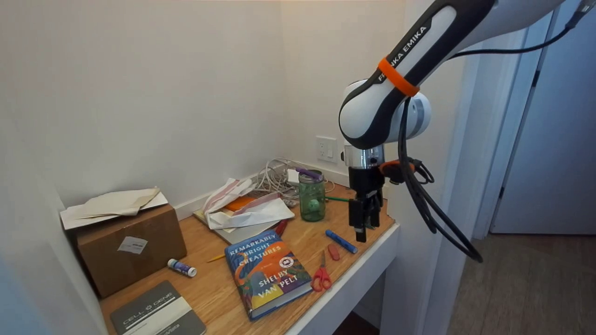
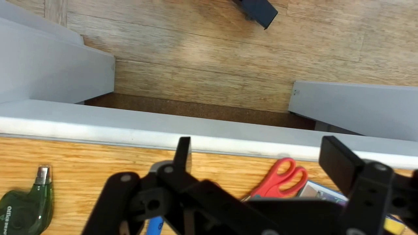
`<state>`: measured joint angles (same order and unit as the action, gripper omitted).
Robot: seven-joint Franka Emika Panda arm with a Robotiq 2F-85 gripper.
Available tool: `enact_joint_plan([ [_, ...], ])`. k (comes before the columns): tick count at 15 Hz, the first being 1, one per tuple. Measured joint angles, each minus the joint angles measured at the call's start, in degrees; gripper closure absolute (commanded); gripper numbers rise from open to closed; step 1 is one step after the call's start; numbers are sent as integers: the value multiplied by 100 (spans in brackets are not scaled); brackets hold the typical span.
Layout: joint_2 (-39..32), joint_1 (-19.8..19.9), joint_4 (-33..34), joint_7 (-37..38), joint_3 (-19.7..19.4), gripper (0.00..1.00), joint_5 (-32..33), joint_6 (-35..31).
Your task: Put the purple marker on the table then put the blue marker on top of the glass jar
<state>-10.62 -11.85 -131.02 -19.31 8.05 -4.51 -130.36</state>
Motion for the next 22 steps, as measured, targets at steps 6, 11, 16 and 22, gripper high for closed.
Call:
enact_joint_plan([
  [6,15,47,-7,61,31,0,-15,-195],
  [11,-26,185,62,269,32,0,-89,-1752],
  [16,-56,327,339,295,29,0,-70,-3065],
  [22,-601,327,995,398,61,0,1,-3699],
])
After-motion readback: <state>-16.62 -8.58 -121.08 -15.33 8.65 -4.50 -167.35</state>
